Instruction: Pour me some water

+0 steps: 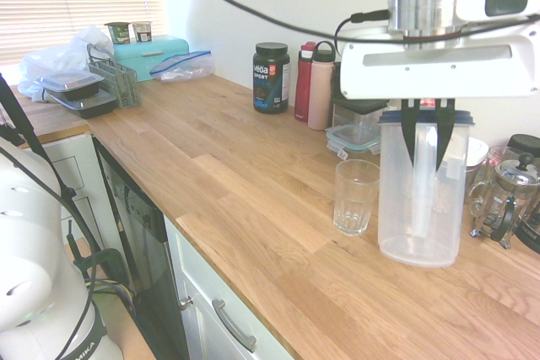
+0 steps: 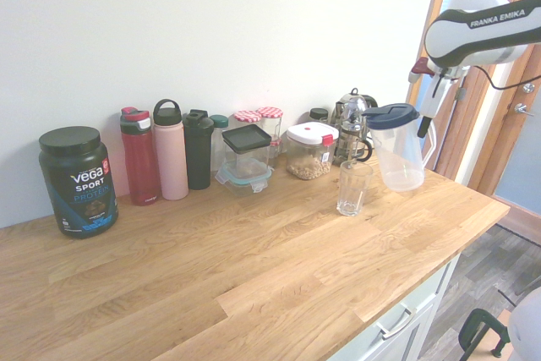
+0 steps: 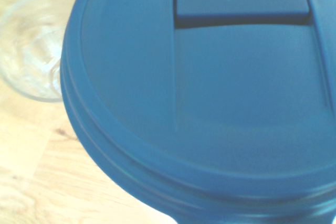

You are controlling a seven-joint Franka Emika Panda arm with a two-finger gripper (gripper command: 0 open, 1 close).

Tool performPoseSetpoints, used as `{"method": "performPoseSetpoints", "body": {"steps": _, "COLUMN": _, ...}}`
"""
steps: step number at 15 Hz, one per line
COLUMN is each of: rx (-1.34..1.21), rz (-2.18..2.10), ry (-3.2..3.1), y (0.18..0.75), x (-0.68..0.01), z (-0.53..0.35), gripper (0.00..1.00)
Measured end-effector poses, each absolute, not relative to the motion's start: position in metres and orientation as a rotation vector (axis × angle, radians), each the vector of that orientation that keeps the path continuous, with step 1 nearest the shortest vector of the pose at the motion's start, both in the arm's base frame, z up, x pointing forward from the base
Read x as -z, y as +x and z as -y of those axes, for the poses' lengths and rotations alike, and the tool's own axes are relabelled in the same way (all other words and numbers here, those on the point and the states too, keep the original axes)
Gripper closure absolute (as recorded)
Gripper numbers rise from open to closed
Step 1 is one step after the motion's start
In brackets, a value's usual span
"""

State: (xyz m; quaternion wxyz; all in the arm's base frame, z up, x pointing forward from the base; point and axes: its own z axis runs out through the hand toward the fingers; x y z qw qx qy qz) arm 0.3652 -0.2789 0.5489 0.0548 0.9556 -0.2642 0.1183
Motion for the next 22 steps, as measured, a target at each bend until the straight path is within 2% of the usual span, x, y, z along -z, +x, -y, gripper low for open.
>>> {"method": "performPoseSetpoints", "body": {"steps": 5, "rx": -0.528, "rz": 1.113, "ry": 2.893, "y": 0.309, "x": -0.555, "z": 0.234, "gripper": 1.0}}
{"method": "performPoseSetpoints", "body": {"steps": 10, "rx": -0.437, "rz": 1.197, "ry": 2.935, "y": 0.244, "x": -0.583, "z": 0.142, "gripper": 1.0}}
{"method": "performPoseSetpoints", "body": {"steps": 13, "rx": -0.501, "rz": 1.17, "ry": 2.956, "y": 0.218, "x": -0.597, "z": 0.065, "gripper": 1.0}}
{"method": "performPoseSetpoints", "body": {"steps": 18, "rx": -0.73, "rz": 1.236, "ry": 2.905, "y": 0.26, "x": -0.541, "z": -0.097, "gripper": 1.0}}
{"method": "performPoseSetpoints", "body": {"steps": 22, "rx": -0.897, "rz": 1.3, "ry": 2.881, "y": 0.308, "x": -0.522, "z": -0.183, "gripper": 1.0}}
